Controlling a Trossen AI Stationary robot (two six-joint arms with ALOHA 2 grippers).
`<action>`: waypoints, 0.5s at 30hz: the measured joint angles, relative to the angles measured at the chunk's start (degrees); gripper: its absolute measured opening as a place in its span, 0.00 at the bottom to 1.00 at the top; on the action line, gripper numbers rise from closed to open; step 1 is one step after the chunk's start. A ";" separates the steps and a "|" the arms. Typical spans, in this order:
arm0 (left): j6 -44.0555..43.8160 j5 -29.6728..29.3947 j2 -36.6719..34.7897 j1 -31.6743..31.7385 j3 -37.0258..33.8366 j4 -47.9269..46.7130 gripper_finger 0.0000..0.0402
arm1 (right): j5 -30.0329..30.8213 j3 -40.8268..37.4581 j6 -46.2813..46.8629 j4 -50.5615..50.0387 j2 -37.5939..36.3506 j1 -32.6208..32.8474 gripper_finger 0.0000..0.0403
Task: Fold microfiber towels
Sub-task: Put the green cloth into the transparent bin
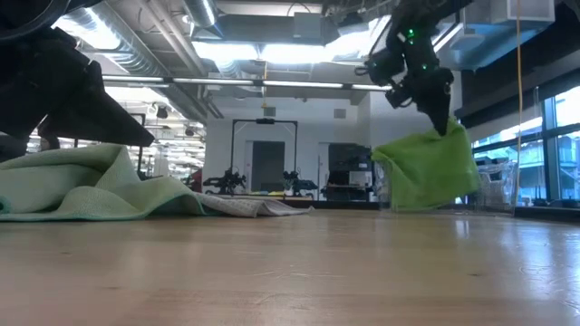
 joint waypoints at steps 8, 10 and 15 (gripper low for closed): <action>0.00 0.03 0.00 0.00 0.00 0.23 0.54 | 2.12 -3.22 -2.91 0.80 -0.02 -5.87 0.03; 0.00 0.02 0.00 0.00 0.00 0.23 0.54 | 3.58 -3.74 -2.93 3.10 -0.02 -7.71 0.03; 0.57 -0.04 0.00 0.00 0.00 0.23 0.54 | 2.48 -5.83 -5.25 11.40 -0.02 -11.15 0.03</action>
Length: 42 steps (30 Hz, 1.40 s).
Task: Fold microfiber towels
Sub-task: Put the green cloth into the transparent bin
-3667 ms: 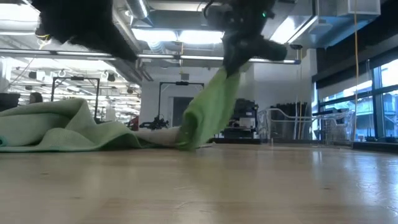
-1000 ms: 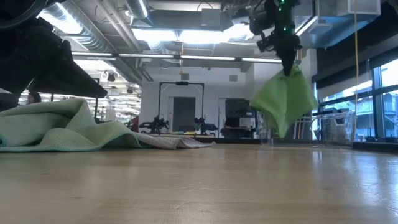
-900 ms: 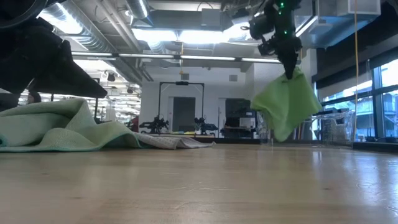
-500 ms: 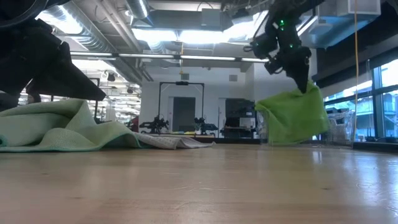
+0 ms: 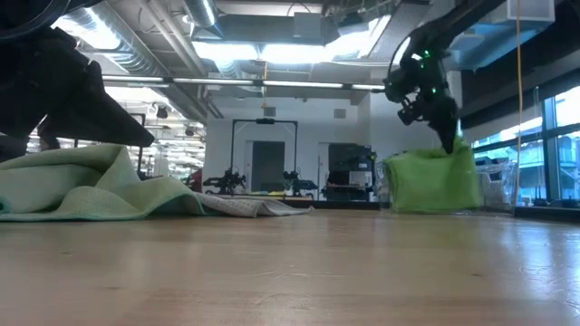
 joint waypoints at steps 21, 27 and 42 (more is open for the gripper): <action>0.52 -0.35 0.00 0.13 -0.20 0.00 0.54 | 5.65 -3.10 -0.74 6.26 1.23 -1.88 0.03; 0.92 -0.37 0.00 0.56 -0.22 -0.02 0.54 | 5.35 4.32 -0.80 7.09 -0.37 1.09 0.03; 0.93 0.09 0.00 0.19 -0.24 0.95 0.54 | 6.51 8.35 -1.04 0.70 -0.57 6.69 0.04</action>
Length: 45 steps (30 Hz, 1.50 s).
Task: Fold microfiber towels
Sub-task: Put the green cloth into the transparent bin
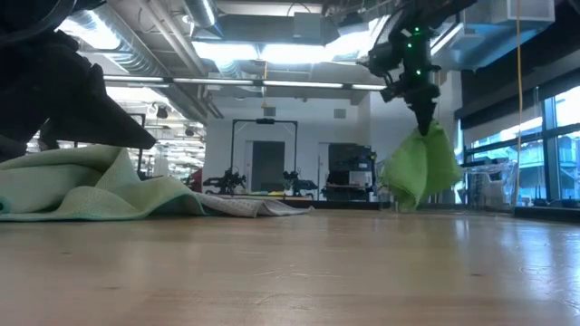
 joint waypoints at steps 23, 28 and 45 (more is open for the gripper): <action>0.50 -1.14 0.00 0.48 -0.02 1.04 0.54 | 2.49 -18.77 -2.68 6.76 -0.02 -0.04 0.04; 0.57 -2.29 0.00 1.30 -0.02 1.34 0.54 | 3.56 -17.66 -2.67 8.44 -1.25 -0.05 0.04; 17.52 -19.33 -14.05 25.93 3.56 -3.77 0.54 | -0.91 -12.15 -0.37 12.39 -10.03 -0.07 0.04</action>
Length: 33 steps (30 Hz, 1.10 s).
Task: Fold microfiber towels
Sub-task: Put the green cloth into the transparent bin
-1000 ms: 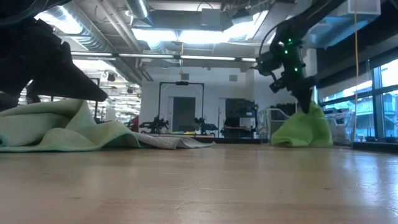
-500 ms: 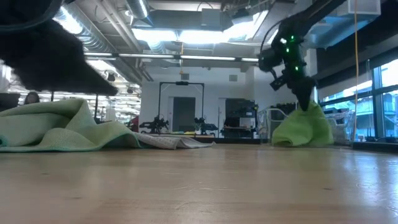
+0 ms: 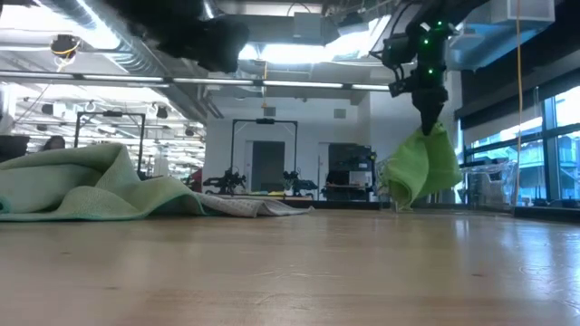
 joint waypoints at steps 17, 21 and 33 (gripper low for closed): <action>81.22 79.80 -1.92 32.66 3.85 69.39 0.45 | -4.37 -0.09 1.53 -0.11 0.00 -0.23 0.04; 79.91 102.38 1.04 44.08 5.82 71.50 0.45 | -4.70 -0.09 3.30 0.19 0.00 -0.20 0.04; 83.88 116.10 16.19 50.05 17.45 79.25 0.45 | -4.21 -0.09 6.06 2.05 0.00 0.02 0.04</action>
